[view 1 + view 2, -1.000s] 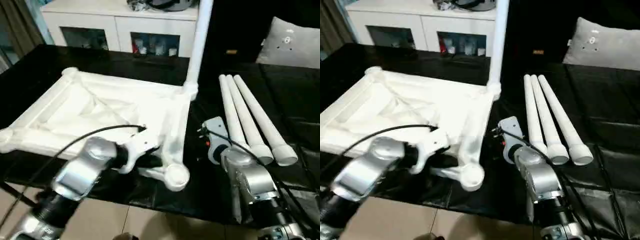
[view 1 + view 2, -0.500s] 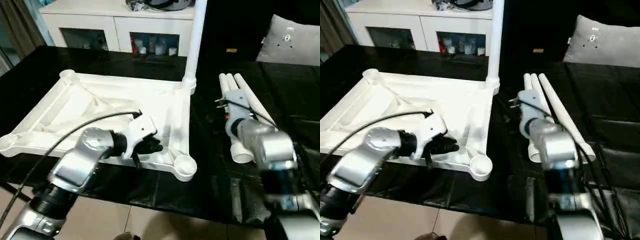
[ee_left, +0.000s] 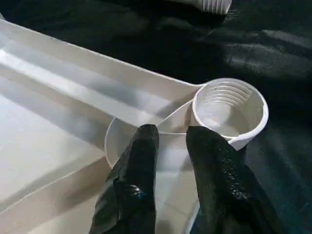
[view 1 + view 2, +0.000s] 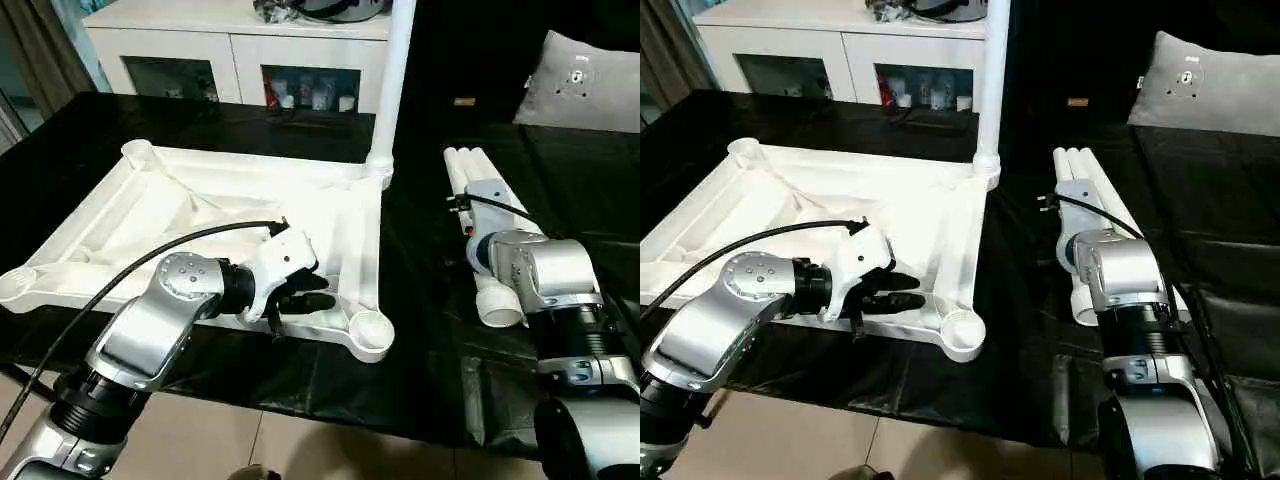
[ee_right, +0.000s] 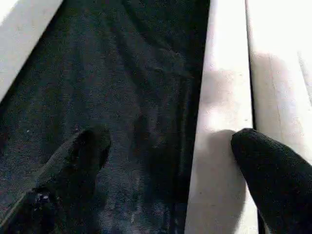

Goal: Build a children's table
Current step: Rotate table base, then pick table leg

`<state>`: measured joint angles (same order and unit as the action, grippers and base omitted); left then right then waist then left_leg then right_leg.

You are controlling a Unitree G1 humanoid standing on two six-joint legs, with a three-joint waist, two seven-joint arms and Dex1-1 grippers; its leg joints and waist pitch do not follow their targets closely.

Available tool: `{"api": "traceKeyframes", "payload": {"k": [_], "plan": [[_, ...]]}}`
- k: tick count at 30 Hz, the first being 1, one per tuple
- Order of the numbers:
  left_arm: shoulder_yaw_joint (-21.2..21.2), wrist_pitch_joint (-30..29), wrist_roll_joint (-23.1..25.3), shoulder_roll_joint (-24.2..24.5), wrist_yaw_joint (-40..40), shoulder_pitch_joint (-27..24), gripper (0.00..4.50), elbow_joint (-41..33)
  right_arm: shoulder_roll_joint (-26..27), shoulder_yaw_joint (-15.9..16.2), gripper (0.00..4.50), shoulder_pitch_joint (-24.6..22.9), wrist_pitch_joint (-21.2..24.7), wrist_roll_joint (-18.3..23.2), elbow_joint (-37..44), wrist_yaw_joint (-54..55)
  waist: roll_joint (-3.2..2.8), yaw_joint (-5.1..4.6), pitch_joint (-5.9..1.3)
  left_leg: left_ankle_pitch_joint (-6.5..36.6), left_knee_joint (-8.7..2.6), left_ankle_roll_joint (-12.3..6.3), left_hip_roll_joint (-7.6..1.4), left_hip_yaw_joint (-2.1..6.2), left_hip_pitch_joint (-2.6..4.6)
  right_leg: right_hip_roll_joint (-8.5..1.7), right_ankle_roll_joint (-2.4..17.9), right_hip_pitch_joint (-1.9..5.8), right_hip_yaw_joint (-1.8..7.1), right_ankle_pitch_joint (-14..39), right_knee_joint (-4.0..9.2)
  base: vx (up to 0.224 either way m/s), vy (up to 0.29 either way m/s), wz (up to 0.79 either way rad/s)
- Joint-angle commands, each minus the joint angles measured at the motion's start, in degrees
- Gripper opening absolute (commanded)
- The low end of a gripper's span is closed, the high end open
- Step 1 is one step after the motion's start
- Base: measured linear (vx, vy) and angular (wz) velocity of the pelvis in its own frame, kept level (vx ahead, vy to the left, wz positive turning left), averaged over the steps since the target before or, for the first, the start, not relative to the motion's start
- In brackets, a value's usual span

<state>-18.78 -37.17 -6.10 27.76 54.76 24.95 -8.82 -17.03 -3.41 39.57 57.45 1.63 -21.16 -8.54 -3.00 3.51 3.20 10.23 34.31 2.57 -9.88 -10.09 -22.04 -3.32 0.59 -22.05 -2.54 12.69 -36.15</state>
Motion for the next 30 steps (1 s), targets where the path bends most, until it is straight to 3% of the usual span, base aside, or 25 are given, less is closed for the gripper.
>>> {"api": "traceKeyframes", "payload": {"k": [1, 6, 7, 24, 30], "plan": [[0.23, -0.49, -0.39, 0.86, 0.14, 0.12, 1.38, -1.24, -0.58, -1.10, 4.50, 1.82, 0.39, 0.16, 1.22, 0.54, 0.34, 0.22, -4.12, 4.97, -3.35, 1.49, -2.40, 0.94, 1.14, -4.17, 12.72, 2.78, 2.59, 0.44, 3.65, 0.000, 0.000, 0.00], [-0.03, -0.43, -0.12, 1.25, 0.27, 0.20, 1.38, -1.04, -1.60, -1.79, 4.50, 1.68, 2.93, 0.58, 4.07, 0.19, 0.14, 0.27, -4.08, 5.24, -3.38, 1.67, -2.40, 0.97, 1.23, -4.06, 12.28, 2.77, 2.58, 0.65, 3.70, 0.000, 0.000, 0.00], [-0.10, -0.44, -0.10, 1.21, 0.30, 0.24, 1.38, -1.00, -2.37, -1.64, 4.50, 1.20, 3.70, 0.57, 3.70, -0.25, -0.17, 0.28, -4.09, 5.46, -3.35, 1.76, -2.38, 0.99, 1.24, -4.13, 12.40, 2.72, 2.59, 0.86, 3.67, 0.000, 0.000, 0.00], [-1.70, -0.27, -0.29, 2.69, 0.77, 0.20, 1.38, -1.34, -2.27, -1.59, 4.50, -1.91, 7.99, 3.21, -1.60, -4.31, 0.02, 0.17, -4.16, 6.03, -3.21, 1.67, -2.36, 0.99, 1.17, -4.16, 13.49, 2.87, 2.50, 0.88, 3.70, 0.000, 0.000, 0.00], [-1.75, -0.25, -0.38, 2.73, 0.52, 0.56, 1.44, -1.33, -2.58, 0.44, 4.33, -3.24, 10.61, 5.09, 0.57, -7.91, 0.08, 0.36, -4.14, 5.80, -3.23, 1.33, -2.50, 0.99, 1.23, -4.16, 13.35, 2.88, 2.51, 0.64, 3.66, 0.000, 0.000, 0.00]]}}
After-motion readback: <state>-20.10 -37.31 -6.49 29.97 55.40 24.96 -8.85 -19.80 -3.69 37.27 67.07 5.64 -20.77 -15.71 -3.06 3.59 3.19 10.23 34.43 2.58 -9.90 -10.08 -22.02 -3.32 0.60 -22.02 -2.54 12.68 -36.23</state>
